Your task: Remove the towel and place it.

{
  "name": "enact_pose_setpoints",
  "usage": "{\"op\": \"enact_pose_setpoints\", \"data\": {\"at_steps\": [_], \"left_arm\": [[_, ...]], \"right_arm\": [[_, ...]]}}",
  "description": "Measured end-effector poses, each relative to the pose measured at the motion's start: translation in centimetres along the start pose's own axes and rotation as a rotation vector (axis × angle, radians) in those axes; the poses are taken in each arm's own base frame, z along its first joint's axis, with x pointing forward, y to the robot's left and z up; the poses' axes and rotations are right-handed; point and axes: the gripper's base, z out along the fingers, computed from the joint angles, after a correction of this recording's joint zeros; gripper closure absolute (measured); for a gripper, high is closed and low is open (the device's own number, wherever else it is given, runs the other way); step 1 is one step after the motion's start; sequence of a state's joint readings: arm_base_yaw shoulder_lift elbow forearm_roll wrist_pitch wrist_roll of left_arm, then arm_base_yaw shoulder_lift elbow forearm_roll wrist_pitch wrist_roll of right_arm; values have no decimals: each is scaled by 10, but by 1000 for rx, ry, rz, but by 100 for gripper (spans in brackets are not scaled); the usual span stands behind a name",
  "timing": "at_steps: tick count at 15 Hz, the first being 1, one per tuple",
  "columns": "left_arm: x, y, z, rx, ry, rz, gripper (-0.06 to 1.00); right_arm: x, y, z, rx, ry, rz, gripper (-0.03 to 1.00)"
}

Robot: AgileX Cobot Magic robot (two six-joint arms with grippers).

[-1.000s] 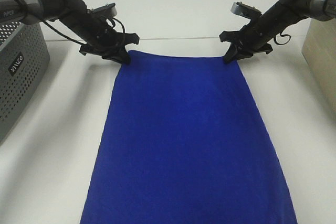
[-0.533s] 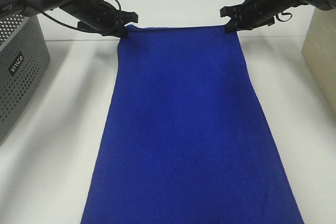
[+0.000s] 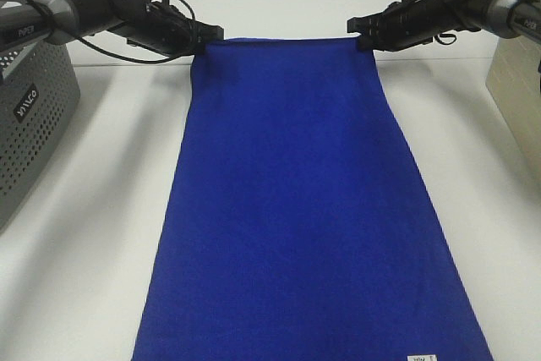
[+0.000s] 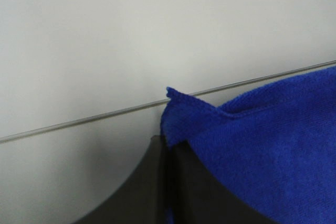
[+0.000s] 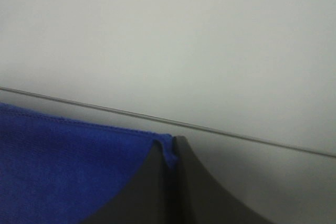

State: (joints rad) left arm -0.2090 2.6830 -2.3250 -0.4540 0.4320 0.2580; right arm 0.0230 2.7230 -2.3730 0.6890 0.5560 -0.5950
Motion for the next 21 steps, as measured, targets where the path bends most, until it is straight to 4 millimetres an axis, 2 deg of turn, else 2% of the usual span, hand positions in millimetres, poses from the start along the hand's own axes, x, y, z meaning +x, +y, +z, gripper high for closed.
{"op": "enact_pose_setpoints", "data": {"at_steps": [5, 11, 14, 16, 18, 20, 21], "left_arm": [[23, 4, 19, -10, 24, 19, 94], [21, 4, 19, -17, -5, 21, 94], [19, 5, 19, -26, -25, 29, 92], [18, 7, 19, -31, -26, 34, 78], [18, 8, 19, -34, -31, 36, 55], [15, 9, 19, -44, -66, 37, 29], [14, 9, 19, -46, -74, 37, 26]], "right_arm": [[15, -8, 17, 23, -6, -2, 95], [11, -8, 18, 50, -52, -24, 94], [12, -10, 21, 67, -66, -43, 81], [14, -17, 22, 86, -72, -54, 61], [14, -19, 21, 101, -80, -73, 39], [15, -20, 21, 99, -70, -90, 28], [14, -20, 19, 90, -59, -91, 27]]}}
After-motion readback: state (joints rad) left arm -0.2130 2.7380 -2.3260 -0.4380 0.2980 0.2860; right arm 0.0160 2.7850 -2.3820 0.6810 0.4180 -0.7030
